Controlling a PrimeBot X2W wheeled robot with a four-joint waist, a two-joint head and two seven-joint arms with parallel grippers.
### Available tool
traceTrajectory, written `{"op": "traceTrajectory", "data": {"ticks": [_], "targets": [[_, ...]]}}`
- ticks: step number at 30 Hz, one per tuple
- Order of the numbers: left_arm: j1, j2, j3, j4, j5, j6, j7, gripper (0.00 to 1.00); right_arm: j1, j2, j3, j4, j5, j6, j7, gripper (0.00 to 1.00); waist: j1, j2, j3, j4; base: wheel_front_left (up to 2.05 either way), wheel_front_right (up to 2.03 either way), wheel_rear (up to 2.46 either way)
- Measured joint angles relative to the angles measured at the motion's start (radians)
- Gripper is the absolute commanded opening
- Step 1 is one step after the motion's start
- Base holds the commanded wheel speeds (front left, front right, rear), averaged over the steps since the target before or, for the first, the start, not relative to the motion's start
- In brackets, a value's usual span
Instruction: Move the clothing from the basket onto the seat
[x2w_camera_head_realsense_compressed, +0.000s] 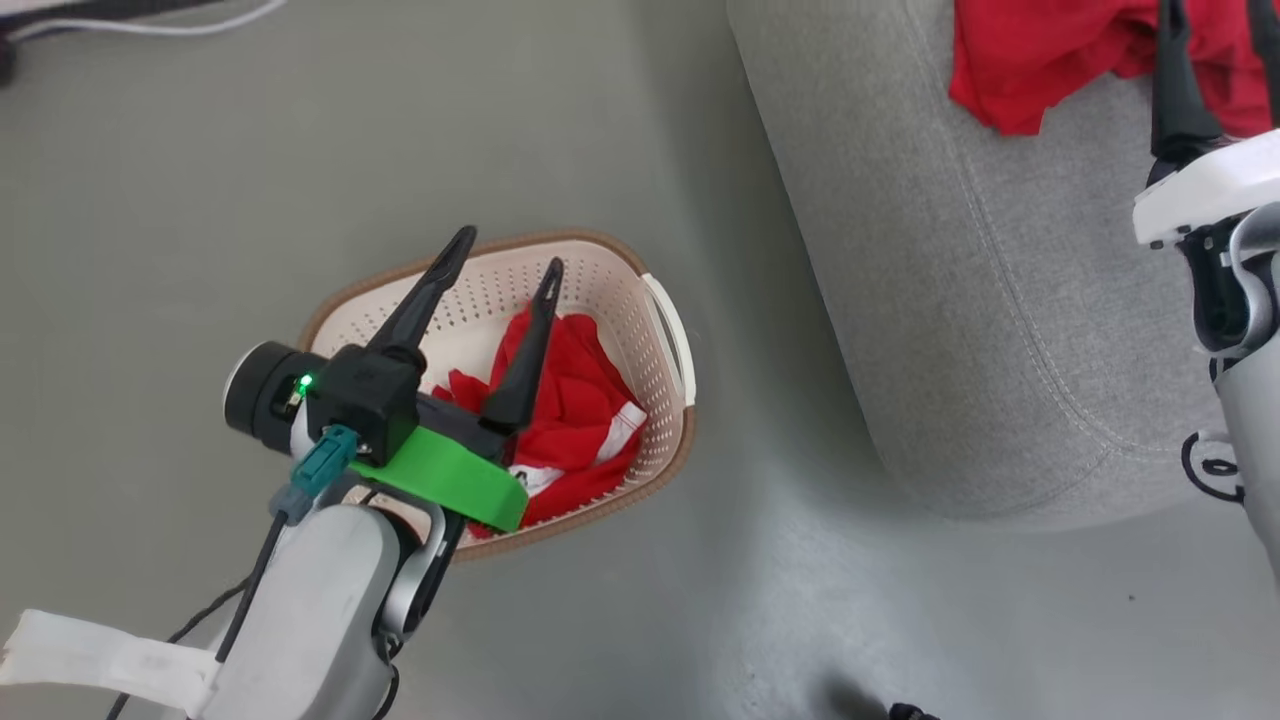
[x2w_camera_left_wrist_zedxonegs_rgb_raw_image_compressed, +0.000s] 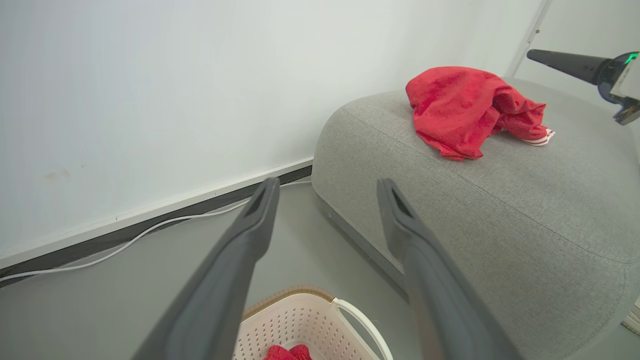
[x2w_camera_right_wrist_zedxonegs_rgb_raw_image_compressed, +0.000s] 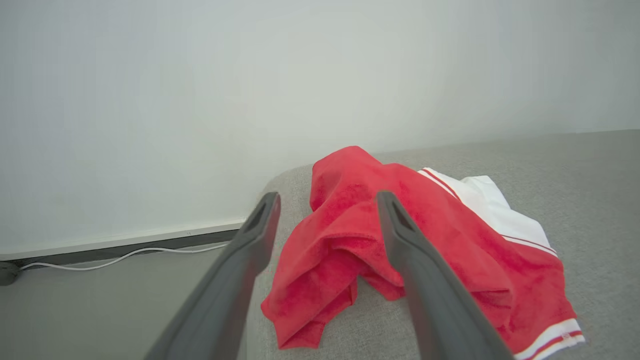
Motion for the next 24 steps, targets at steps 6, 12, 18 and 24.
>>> {"op": "traceTrajectory", "data": {"ticks": [6, 12, 18, 24], "targets": [[0.036, -0.004, 0.041, 0.039, -0.031, 0.019, -0.012, 1.0, 0.044, 0.016, 0.008, -0.043, -0.018, 0.007, 0.0, 1.0, 0.0, 0.0, -0.066, 0.023, 0.0, 0.0, 0.0], [0.094, -0.003, 0.098, 0.074, -0.051, 0.044, -0.022, 1.0, 0.118, 0.053, 0.026, -0.076, -0.029, 0.007, 0.0, 1.0, 0.0, 0.0, -0.144, 0.06, 0.0, 0.0, 0.0], [0.149, 0.0, 0.16, 0.094, -0.062, 0.063, -0.028, 1.0, 0.192, 0.1, 0.041, -0.111, -0.033, 0.007, 0.0, 1.0, 0.0, 0.0, -0.214, 0.106, 0.0, 0.0, 0.0], [0.218, 0.006, 0.21, 0.105, -0.064, 0.075, -0.03, 1.0, 0.287, 0.148, 0.062, -0.126, -0.035, -0.003, 0.0, 1.0, 0.0, 0.0, -0.276, 0.151, 0.0, 0.0, 0.0]]}}
